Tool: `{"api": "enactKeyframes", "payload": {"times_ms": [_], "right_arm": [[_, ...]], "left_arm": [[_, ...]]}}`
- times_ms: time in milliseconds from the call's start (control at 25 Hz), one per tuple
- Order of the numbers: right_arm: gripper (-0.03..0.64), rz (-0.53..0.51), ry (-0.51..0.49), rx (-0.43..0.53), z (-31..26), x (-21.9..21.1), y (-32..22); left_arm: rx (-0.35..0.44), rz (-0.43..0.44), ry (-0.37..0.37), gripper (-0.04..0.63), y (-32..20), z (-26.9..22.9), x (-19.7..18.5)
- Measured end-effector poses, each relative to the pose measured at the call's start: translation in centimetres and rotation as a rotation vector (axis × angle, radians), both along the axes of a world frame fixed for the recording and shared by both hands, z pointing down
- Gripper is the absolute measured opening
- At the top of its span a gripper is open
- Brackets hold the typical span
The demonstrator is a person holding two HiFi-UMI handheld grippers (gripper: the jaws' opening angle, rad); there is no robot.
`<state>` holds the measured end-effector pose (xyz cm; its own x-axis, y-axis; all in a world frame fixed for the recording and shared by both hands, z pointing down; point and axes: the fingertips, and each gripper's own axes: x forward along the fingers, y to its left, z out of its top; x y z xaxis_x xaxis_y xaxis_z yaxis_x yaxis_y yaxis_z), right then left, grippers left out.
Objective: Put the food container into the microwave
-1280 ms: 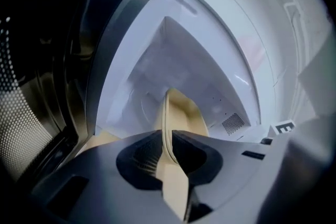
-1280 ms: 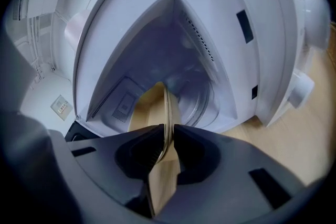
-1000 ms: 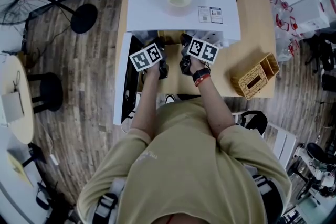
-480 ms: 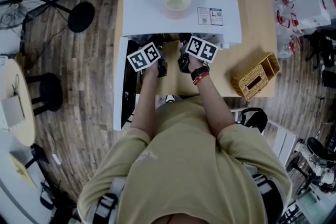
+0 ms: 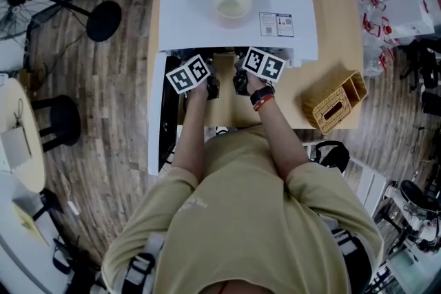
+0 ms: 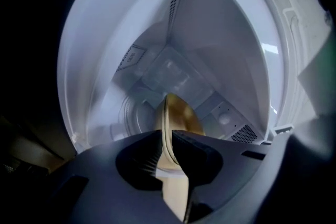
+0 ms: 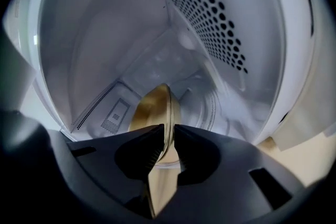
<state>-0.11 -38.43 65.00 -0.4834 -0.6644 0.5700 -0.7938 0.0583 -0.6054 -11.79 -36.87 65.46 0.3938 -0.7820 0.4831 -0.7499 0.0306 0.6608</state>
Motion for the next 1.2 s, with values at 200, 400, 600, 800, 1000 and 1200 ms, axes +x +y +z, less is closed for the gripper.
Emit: {"api": "enactKeyframes", "payload": {"times_ms": [200, 400, 600, 800, 1000, 1200], "right_arm": [[0.074, -0.018, 0.003, 0.009, 0.1, -0.2, -0.1], [0.1, -0.049, 0.024, 0.021, 0.0, -0.6, 0.0], [0.153, -0.056, 0.048, 0.045, -0.4, -0.6, 0.4], [0.163, -0.056, 0.053, 0.062, -1.1, -0.4, 1.2], [0.163, -0.051, 0.075, 0.088, -2.0, 0.1, 2.3], [0.156, -0.065, 0.094, 0.122, -3.1, 0.2, 3.6]], "left_arm": [[0.021, -0.013, -0.005, 0.058, -0.3, -0.1, -0.1], [0.037, 0.003, -0.026, 0.069, 0.1, -0.1, 0.1], [0.054, 0.003, -0.05, 0.075, 0.5, -0.6, -0.2], [0.068, 0.007, -0.058, 0.075, 1.3, -1.3, -0.3], [0.081, 0.023, -0.085, 0.075, 2.7, -1.9, -0.1], [0.106, 0.055, -0.114, 0.075, 3.9, -2.9, 0.4]]}}
